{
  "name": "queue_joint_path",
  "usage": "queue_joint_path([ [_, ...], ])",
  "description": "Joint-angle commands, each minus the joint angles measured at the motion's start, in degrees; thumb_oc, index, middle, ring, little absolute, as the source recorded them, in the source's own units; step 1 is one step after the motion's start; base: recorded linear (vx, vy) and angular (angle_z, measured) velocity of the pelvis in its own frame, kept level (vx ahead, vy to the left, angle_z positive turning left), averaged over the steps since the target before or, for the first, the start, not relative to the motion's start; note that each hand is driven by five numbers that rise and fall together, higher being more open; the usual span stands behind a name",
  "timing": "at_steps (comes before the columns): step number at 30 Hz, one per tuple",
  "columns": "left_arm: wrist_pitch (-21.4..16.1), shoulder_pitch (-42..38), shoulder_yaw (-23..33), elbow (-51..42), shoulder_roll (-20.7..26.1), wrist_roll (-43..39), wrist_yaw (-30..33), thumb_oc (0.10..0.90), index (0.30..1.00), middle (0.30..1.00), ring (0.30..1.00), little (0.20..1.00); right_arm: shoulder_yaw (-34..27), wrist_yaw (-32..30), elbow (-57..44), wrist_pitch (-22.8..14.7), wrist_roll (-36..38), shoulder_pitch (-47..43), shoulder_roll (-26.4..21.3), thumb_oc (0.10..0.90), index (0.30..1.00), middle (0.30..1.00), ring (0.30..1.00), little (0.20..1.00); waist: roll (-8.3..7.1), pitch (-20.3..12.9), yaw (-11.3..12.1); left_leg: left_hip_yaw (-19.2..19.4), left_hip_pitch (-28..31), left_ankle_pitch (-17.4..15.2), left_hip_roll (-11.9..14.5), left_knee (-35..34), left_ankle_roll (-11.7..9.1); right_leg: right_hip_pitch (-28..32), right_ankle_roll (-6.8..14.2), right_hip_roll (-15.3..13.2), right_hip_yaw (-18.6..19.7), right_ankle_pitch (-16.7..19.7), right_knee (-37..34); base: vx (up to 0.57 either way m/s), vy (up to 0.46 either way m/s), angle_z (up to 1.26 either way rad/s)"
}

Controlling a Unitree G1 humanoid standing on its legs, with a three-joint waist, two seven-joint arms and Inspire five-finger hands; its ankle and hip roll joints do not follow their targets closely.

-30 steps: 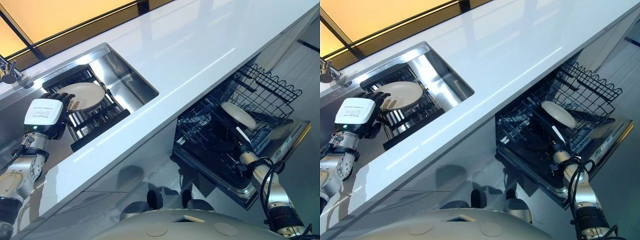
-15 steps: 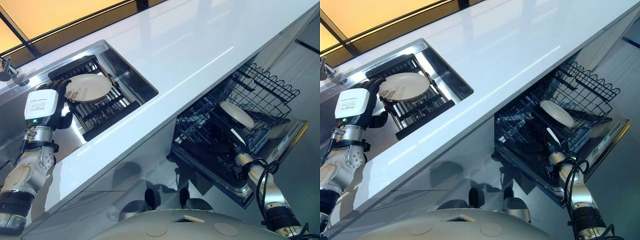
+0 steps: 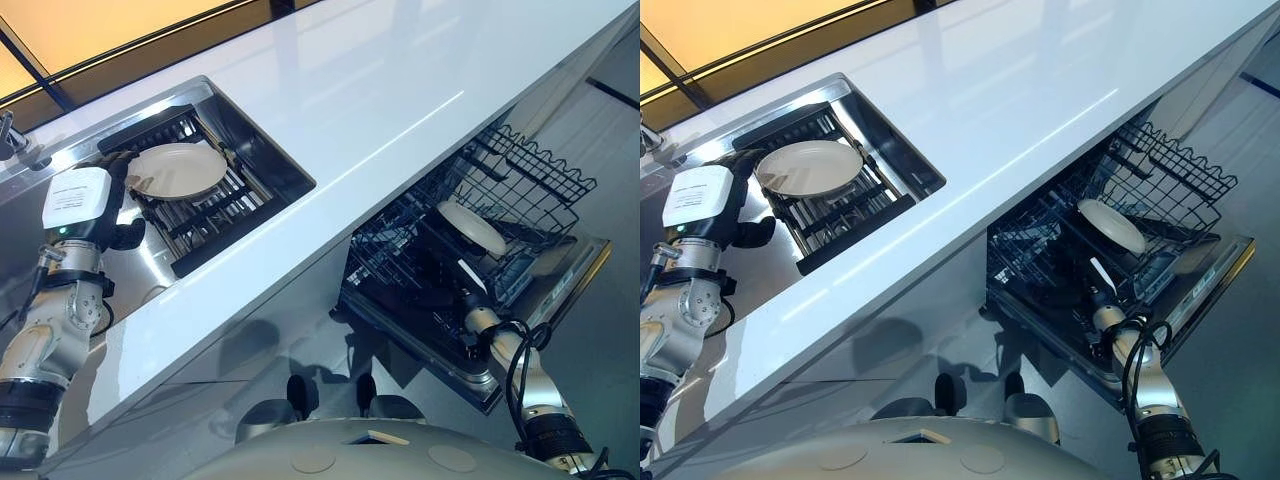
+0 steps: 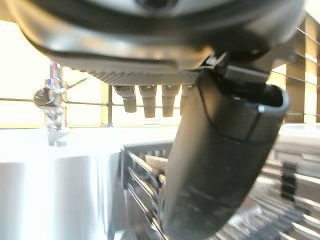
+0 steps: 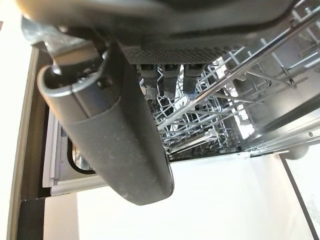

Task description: Pick up plates and place into dishwasher.

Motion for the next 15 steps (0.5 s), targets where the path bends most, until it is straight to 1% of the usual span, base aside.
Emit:
queue_joint_path([
  [1, 2.5, -4.2, 8.8, -1.9, 7.3, 2.1, -1.2, 0.8, 0.9, 0.9, 0.9, 0.9, -3.4, -1.2, -6.2, -3.8, 0.6, -3.9, -1.7, 0.8, 0.9, 0.9, 0.9, 0.9, 3.41, -2.8, -0.4, -1.7, 1.4, -7.1, -2.7, 0.3, 1.1, -1.5, 2.0, 3.2, -3.0, -8.7, 7.1, 0.0, 0.0, 0.0],
  [4, 3.8, -2.6, 10.8, -1.8, 9.1, 3.8, -6.5, 0.8, 0.9, 0.9, 0.9, 0.9, -3.8, -1.9, -6.6, -3.5, 0.8, -3.8, -1.6, 0.8, 0.9, 0.9, 0.9, 0.9, 3.6, -2.8, -0.1, -1.8, 1.3, -7.1, -2.8, 0.4, 1.2, -1.4, 2.0, 3.2, -3.2, -8.7, 7.0, 0.0, -0.01, 0.0],
  [6, 4.5, -1.4, 12.0, -1.4, 9.6, 4.6, -8.9, 0.8, 0.9, 0.9, 0.9, 0.9, -4.2, -2.2, -7.0, -3.2, 1.2, -3.6, -1.6, 0.8, 0.9, 0.9, 0.9, 0.9, 3.66, -2.8, 0.1, -2.0, 1.2, -7.1, -2.9, 0.4, 1.2, -1.4, 2.1, 3.3, -3.2, -8.7, 6.9, -0.01, -0.016, 0.0],
  [8, 4.7, -0.3, 13.6, -0.9, 10.1, 4.8, -9.6, 0.8, 0.9, 0.9, 0.9, 0.9, -4.4, -2.6, -7.2, -3.0, 1.6, -3.6, -1.7, 0.8, 0.9, 0.9, 0.9, 0.9, 3.74, -2.8, 0.3, -2.0, 1.3, -7.2, -2.9, 0.5, 1.2, -1.3, 2.0, 3.3, -3.3, -8.6, 6.7, -0.01, -0.017, 0.0],
  [10, 5.1, 0.4, 14.4, -0.5, 10.5, 4.4, -8.8, 0.8, 0.9, 0.9, 0.9, 0.9, -4.5, -2.7, -7.0, -3.0, 1.9, -3.5, -1.7, 0.8, 0.9, 0.9, 0.9, 0.9, 3.79, -2.8, 0.4, -2.0, 1.3, -7.2, -2.9, 0.6, 1.2, -1.3, 2.1, 3.2, -3.4, -8.7, 6.7, 0.0, 0.0, 0.0],
  [12, 3.5, 1.0, 16.6, -0.2, 11.1, 2.3, -5.1, 0.8, 0.9, 0.9, 0.9, 0.9, -4.6, -2.6, -7.0, -2.9, 2.0, -3.5, -1.7, 0.8, 0.9, 0.9, 0.9, 0.9, 3.96, -2.8, 0.5, -2.0, 1.3, -7.3, -2.9, 0.7, 1.1, -1.3, 2.0, 3.2, -3.5, -8.8, 6.9, 0.0, 0.0, 0.0],
  [13, 3.4, 1.0, 17.0, -0.3, 11.3, 1.7, -4.6, 0.8, 0.9, 0.9, 0.9, 0.9, -4.6, -2.6, -6.9, -3.0, 2.0, -3.5, -1.7, 0.8, 0.9, 0.9, 0.9, 0.9, 3.98, -2.8, 0.5, -2.0, 1.3, -7.3, -2.9, 0.7, 1.1, -1.3, 2.0, 3.2, -3.5, -8.9, 6.9, 0.0, 0.0, 0.0],
  [15, 0.7, 0.5, 18.0, -1.2, 11.8, -1.2, -1.6, 0.8, 0.9, 0.9, 0.9, 0.9, -4.3, -2.7, -6.8, -3.6, 1.7, -3.2, -1.3, 0.8, 0.9, 0.9, 0.9, 0.9, 4.04, -3.0, 0.5, -1.9, 1.3, -7.4, -2.9, 0.8, 1.1, -1.3, 1.9, 3.2, -3.7, -9.1, 7.2, 0.0, 0.0, 0.0],
])
